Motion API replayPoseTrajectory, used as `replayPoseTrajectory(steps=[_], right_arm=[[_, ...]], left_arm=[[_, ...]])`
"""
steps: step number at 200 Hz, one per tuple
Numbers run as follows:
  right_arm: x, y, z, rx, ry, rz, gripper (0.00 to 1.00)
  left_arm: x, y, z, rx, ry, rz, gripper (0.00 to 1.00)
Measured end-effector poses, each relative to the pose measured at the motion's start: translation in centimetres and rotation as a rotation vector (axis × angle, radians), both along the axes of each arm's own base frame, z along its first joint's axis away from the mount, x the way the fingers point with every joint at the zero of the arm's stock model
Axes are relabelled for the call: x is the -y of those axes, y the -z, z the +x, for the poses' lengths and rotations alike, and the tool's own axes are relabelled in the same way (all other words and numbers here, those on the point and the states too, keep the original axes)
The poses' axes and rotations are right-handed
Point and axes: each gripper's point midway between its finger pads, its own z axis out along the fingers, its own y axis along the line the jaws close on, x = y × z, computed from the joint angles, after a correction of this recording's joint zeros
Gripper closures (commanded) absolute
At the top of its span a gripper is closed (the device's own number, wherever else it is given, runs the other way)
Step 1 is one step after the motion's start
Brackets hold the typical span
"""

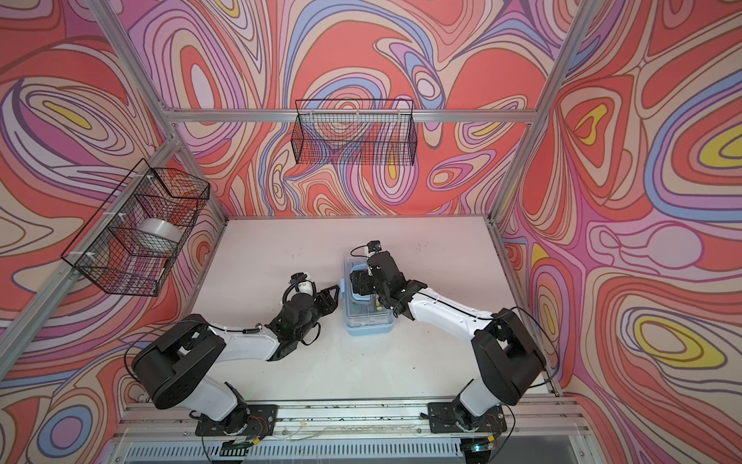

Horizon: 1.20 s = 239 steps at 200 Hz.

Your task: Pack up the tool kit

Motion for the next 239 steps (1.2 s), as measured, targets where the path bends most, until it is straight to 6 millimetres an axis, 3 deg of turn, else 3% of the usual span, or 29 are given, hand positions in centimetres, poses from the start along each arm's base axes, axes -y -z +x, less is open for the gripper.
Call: replayPoseTrajectory(steps=[97, 239], right_arm=[[-0.3, 0.0, 0.3, 0.003, -0.003, 0.003, 0.20], [-0.4, 0.0, 0.6, 0.015, 0.000, 0.007, 0.21]], left_arm=[[0.5, -1.1, -0.1, 0.014, 0.024, -0.022, 0.46], [1.9, 1.7, 0.1, -0.048, 0.061, -0.072, 0.54]])
